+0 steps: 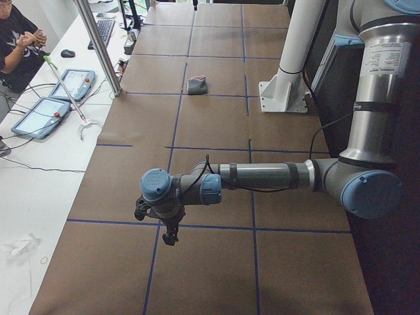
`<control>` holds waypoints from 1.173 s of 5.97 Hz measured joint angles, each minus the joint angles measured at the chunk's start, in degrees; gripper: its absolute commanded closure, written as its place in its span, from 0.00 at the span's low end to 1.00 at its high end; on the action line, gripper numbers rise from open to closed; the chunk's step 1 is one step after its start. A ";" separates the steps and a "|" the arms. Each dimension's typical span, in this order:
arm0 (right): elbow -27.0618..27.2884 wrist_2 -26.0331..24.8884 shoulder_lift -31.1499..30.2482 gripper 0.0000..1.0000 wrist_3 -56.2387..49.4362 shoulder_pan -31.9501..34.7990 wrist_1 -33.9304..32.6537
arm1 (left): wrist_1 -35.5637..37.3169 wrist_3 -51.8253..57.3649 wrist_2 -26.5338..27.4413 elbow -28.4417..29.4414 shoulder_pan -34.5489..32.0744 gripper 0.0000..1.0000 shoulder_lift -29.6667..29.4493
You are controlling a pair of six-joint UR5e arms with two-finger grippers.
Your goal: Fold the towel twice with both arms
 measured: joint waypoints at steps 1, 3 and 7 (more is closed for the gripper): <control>0.03 0.01 -0.44 0.00 0.00 0.23 -0.01 | 0.27 -4.30 0.17 -1.23 0.01 0.00 0.09; -0.02 0.15 -1.38 0.00 -0.03 0.73 -0.07 | 0.39 -6.40 0.33 -1.89 0.03 0.00 0.33; -1.20 0.04 -6.43 0.00 -1.35 3.47 -0.03 | 0.38 -6.48 0.51 -1.95 0.08 0.00 0.17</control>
